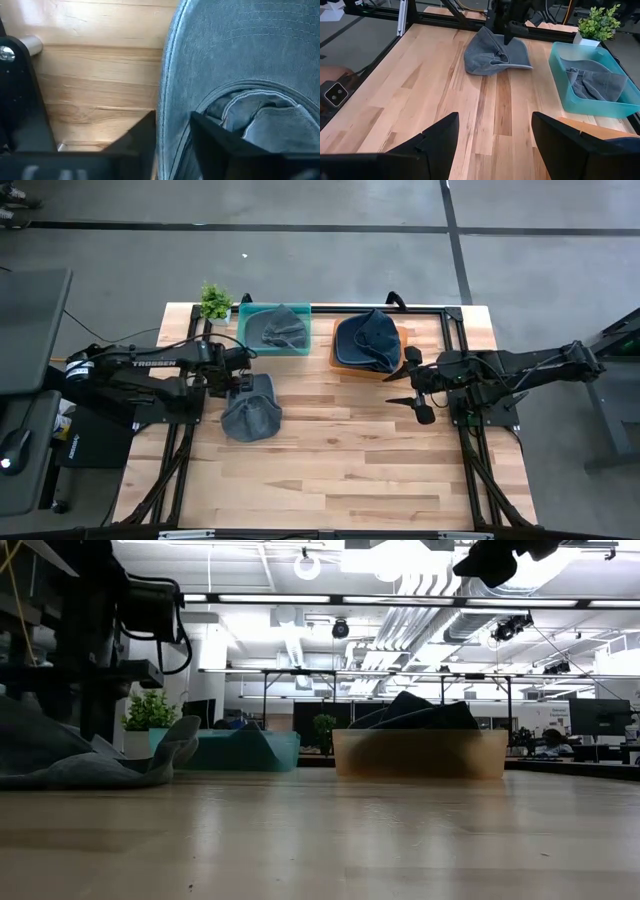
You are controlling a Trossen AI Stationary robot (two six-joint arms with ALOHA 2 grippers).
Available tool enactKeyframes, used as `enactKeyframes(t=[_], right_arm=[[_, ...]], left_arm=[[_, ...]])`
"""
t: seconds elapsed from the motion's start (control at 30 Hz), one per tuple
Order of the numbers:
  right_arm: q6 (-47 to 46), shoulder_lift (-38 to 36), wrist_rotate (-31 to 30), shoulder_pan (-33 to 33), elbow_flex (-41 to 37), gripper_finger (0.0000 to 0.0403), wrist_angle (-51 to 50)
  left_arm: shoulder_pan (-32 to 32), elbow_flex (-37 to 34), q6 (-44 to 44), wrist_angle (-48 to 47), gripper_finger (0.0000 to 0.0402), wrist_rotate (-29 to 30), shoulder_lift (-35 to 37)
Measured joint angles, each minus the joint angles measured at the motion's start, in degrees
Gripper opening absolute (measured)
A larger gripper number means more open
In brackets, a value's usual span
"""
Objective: Pick & Place hat
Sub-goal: Put the gray cap into the green bin
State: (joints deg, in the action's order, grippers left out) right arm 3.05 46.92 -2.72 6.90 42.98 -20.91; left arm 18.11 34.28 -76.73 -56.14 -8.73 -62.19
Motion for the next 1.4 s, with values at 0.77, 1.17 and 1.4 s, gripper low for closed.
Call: enactKeyframes(t=[0.77,1.17,1.4], right_arm=[[-0.72,0.0,-0.15,0.0,0.0,0.0246,-0.98],[13.73,1.93,-0.92,0.01,-4.26,0.0246,3.73],[-0.46,5.58,-13.99,-0.09,-9.17,0.0246,22.73]], left_arm=[[0.0,-0.02,6.87,24.91,0.0006,-3.24,3.25],[-0.11,-0.02,7.23,55.72,0.0006,0.57,5.4],[-0.13,-0.02,9.49,62.78,0.0006,9.23,4.92]])
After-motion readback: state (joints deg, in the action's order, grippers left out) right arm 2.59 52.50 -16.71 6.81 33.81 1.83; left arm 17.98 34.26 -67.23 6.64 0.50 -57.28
